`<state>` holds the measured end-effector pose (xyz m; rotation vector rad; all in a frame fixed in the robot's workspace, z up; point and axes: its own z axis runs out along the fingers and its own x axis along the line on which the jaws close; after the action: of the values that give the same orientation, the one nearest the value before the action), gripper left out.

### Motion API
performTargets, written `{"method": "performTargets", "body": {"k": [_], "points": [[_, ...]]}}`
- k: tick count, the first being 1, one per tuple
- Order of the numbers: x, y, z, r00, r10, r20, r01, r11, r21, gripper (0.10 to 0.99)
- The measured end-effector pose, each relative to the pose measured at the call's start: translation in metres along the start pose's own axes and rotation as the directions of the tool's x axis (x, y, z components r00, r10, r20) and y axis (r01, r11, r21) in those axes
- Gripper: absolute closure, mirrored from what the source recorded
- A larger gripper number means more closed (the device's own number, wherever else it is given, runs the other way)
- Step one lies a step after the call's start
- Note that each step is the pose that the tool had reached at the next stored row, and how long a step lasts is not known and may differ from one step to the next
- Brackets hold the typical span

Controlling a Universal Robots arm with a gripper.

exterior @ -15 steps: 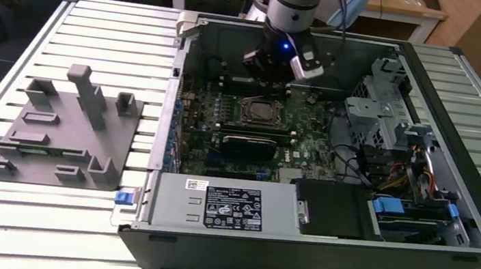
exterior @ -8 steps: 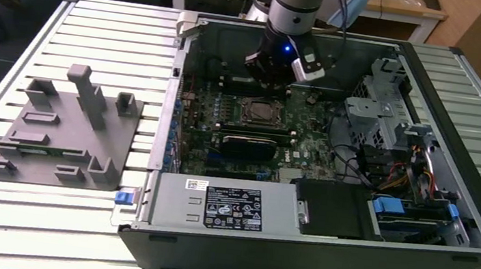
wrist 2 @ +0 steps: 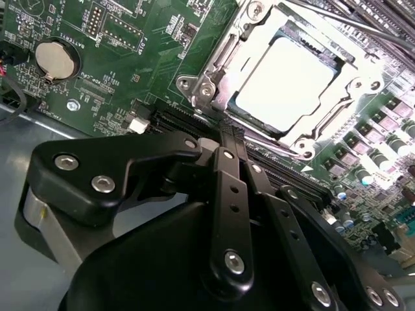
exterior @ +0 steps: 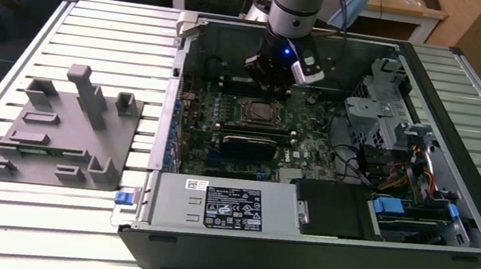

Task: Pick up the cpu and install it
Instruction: 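Install the first cpu locking lever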

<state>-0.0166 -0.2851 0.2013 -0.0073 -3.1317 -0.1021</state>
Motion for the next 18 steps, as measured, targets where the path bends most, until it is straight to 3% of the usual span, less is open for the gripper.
{"method": "performTargets", "body": {"k": [18], "points": [[-0.0022,0.0002,-0.002,1.0,0.0,0.0,0.0,1.0,0.0,0.98]]}}
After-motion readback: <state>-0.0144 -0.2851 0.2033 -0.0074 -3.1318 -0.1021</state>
